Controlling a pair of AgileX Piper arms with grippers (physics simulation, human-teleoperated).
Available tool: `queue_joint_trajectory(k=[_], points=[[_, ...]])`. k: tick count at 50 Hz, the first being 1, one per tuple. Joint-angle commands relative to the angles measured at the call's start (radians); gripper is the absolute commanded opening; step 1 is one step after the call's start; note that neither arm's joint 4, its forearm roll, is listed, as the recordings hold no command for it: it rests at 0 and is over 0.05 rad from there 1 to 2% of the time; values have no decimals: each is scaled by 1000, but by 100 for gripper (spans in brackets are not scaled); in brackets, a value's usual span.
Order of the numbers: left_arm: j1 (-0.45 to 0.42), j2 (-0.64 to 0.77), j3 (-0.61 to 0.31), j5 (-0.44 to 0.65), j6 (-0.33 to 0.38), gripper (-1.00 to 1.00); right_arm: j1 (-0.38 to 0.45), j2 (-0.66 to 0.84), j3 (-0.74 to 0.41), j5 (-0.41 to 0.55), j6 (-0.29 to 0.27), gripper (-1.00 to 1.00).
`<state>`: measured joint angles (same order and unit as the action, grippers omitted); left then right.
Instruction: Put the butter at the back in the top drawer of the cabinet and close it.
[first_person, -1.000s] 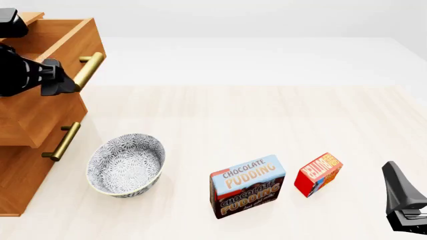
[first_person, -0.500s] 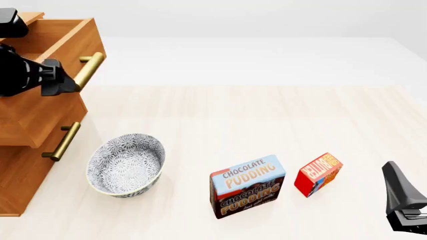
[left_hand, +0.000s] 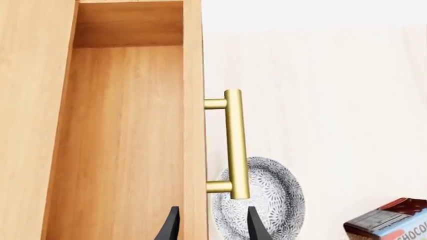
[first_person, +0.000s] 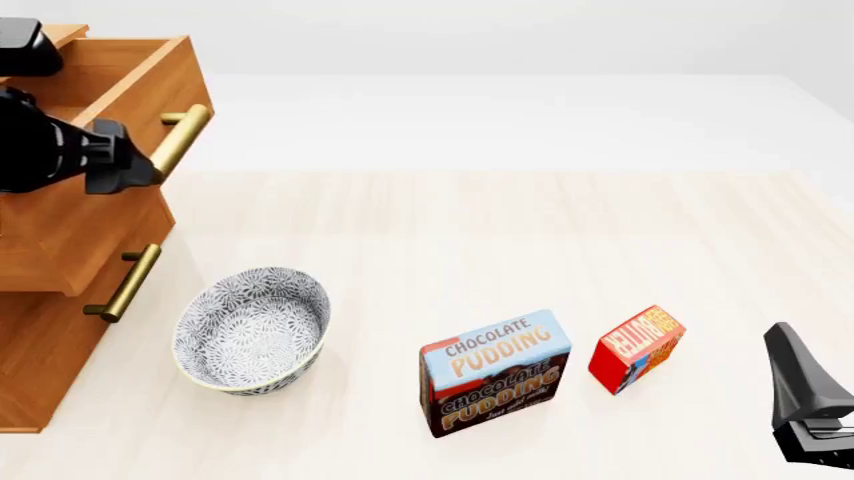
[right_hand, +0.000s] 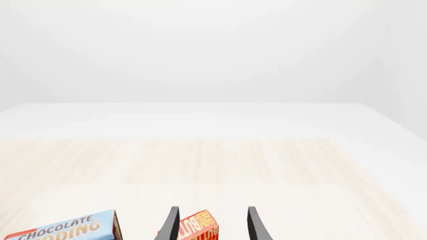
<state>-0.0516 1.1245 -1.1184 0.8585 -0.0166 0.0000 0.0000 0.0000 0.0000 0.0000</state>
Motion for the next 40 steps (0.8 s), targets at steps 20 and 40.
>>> queue_joint_trajectory(k=[20,40], points=[[-31,28,37,-13,43,100,0,0,0,0,0,100],[-84,46,66,-40,60,100,0,0,0,0,0,100]])
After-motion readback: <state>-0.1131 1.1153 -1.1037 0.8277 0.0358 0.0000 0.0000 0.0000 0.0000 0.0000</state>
